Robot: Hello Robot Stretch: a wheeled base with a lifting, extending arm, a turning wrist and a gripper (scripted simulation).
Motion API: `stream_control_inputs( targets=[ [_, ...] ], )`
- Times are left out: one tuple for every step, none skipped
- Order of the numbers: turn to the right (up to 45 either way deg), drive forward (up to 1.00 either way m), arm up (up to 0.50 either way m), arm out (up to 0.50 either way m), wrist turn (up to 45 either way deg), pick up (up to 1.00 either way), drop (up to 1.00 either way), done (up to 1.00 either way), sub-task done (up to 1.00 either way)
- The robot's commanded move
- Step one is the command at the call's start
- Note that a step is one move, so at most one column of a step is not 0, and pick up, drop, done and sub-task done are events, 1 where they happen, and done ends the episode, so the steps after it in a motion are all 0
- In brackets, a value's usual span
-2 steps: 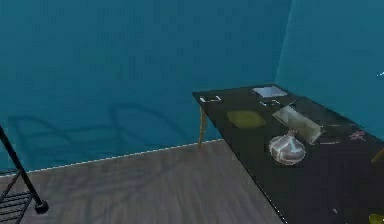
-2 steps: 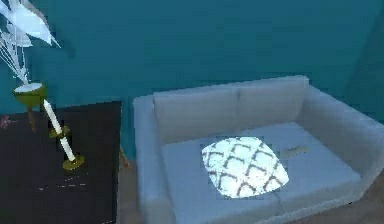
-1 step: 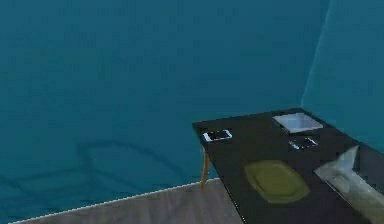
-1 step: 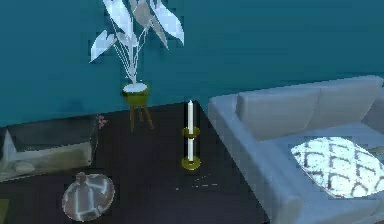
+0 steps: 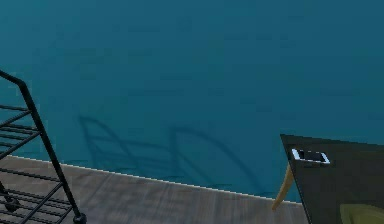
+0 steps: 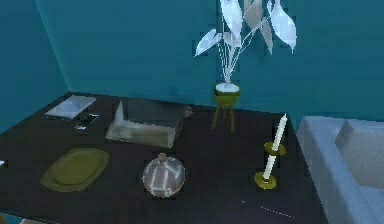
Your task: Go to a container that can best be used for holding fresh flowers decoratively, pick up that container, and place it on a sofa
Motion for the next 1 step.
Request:
stream_control_inputs(
  targets=[
    [0.0, 0.0, 0.5, 0.0, 0.0, 0.0, 0.0, 0.0, 0.0]
  ],
)
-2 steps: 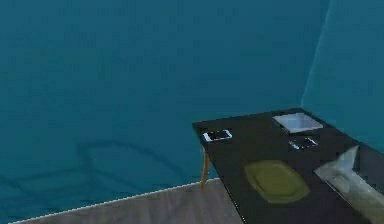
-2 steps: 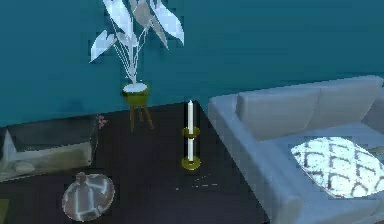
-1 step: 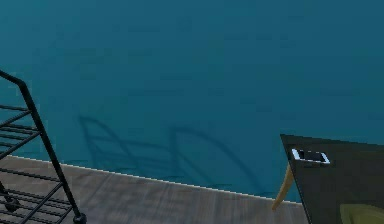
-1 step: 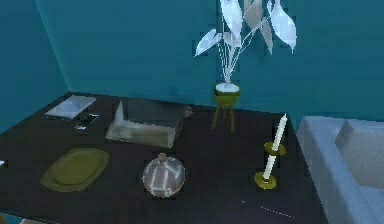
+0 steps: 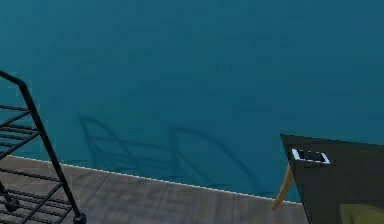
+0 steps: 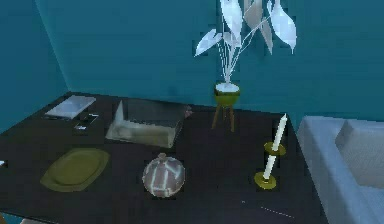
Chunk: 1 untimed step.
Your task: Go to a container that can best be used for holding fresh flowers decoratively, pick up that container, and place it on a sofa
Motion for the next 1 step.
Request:
stream_control_inputs(
  targets=[
    [0.0, 0.0, 0.32, 0.0, 0.0, 0.0, 0.0, 0.0, 0.0]
  ],
)
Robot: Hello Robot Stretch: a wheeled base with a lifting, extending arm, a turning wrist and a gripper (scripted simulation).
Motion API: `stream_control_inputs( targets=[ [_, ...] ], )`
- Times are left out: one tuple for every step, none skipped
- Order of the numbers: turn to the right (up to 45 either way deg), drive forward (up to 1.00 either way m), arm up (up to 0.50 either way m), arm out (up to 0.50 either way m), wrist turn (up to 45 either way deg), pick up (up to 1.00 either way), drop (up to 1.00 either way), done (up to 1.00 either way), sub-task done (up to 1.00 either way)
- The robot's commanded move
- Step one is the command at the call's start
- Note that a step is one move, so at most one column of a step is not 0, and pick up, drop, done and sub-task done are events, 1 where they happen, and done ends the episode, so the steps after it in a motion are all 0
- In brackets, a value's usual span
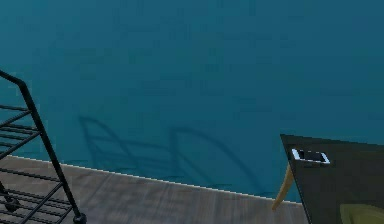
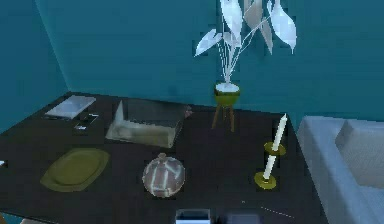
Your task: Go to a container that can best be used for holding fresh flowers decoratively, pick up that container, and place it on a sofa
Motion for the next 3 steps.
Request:
stream_control_inputs(
  targets=[
    [0.0, 0.0, 0.0, 0.2, 0.0, 0.0, 0.0, 0.0, 0.0],
    [0.0, 0.0, 0.0, 0.0, 45.0, 0.0, 0.0, 0.0, 0.0],
    [0.0, 0.0, 0.0, 0.0, 45.0, 0.0, 0.0, 0.0, 0.0]
  ],
)
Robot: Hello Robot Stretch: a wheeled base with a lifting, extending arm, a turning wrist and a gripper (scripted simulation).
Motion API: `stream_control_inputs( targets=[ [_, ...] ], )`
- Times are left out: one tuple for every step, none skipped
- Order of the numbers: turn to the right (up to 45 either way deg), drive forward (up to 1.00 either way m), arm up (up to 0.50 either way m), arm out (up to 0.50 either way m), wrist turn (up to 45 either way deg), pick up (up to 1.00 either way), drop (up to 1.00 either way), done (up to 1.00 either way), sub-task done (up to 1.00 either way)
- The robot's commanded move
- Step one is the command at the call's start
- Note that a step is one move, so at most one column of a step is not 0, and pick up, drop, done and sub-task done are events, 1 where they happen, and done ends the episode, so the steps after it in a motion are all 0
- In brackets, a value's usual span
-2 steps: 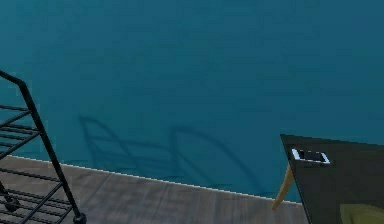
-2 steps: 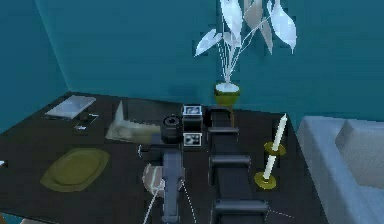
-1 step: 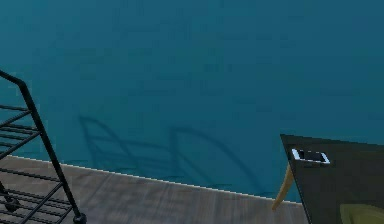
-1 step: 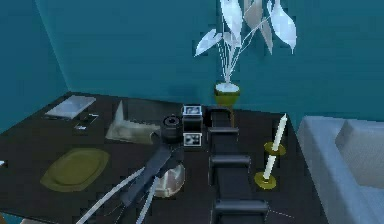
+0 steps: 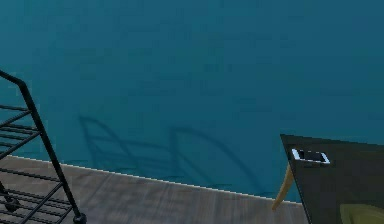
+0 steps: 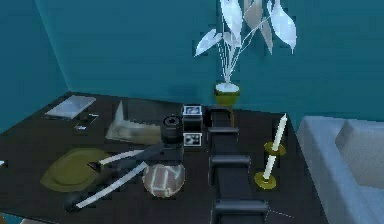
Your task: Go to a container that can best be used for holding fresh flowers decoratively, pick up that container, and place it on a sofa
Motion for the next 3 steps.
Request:
stream_control_inputs(
  targets=[
    [0.0, 0.0, 0.0, 0.0, 45.0, 0.0, 0.0, 0.0, 0.0],
    [0.0, 0.0, 0.0, 0.0, 24.0, 0.0, 0.0, 0.0, 0.0],
    [0.0, 0.0, -0.3, 0.0, 0.0, 0.0, 0.0, 0.0, 0.0]
  ],
)
